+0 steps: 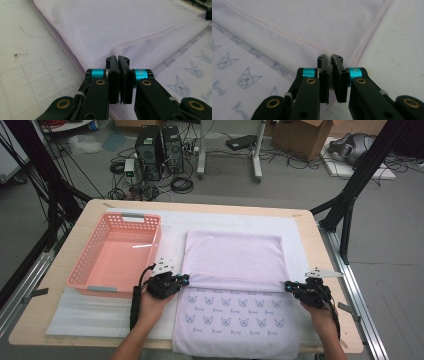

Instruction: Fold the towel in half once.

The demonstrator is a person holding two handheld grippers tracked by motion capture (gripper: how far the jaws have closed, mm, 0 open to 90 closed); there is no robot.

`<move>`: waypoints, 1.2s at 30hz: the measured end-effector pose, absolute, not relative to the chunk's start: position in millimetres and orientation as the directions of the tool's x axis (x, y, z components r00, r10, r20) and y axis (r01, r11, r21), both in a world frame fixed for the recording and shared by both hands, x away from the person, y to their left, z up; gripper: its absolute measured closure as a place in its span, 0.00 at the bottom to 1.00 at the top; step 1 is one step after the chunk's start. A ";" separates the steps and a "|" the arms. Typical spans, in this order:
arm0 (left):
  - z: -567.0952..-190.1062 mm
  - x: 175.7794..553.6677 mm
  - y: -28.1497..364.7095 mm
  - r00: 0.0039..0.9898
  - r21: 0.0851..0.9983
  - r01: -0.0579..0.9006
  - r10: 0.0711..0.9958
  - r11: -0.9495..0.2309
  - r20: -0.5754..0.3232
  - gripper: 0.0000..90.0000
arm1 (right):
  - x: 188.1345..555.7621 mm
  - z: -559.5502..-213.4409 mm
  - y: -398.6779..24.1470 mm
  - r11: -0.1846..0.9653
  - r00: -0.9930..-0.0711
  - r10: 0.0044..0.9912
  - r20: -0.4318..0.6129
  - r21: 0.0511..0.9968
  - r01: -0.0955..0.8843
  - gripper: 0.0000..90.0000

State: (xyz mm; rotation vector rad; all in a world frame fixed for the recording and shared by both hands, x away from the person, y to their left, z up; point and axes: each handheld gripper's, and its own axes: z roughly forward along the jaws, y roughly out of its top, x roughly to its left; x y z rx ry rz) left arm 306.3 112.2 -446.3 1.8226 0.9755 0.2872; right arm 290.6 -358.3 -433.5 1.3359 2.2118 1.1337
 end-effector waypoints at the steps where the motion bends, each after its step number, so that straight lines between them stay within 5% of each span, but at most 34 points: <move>1: -445.8 303.7 113.7 0.647 0.859 0.487 0.725 -0.158 -0.234 0.97 | 287.0 -432.0 -357.7 0.238 -0.510 0.850 0.132 0.767 0.596 0.94; 36: -443.1 179.5 132.1 0.712 0.882 0.448 0.655 -0.145 -0.254 0.96 | 150.4 -425.0 -355.7 0.198 -0.503 0.849 0.161 0.786 0.586 0.94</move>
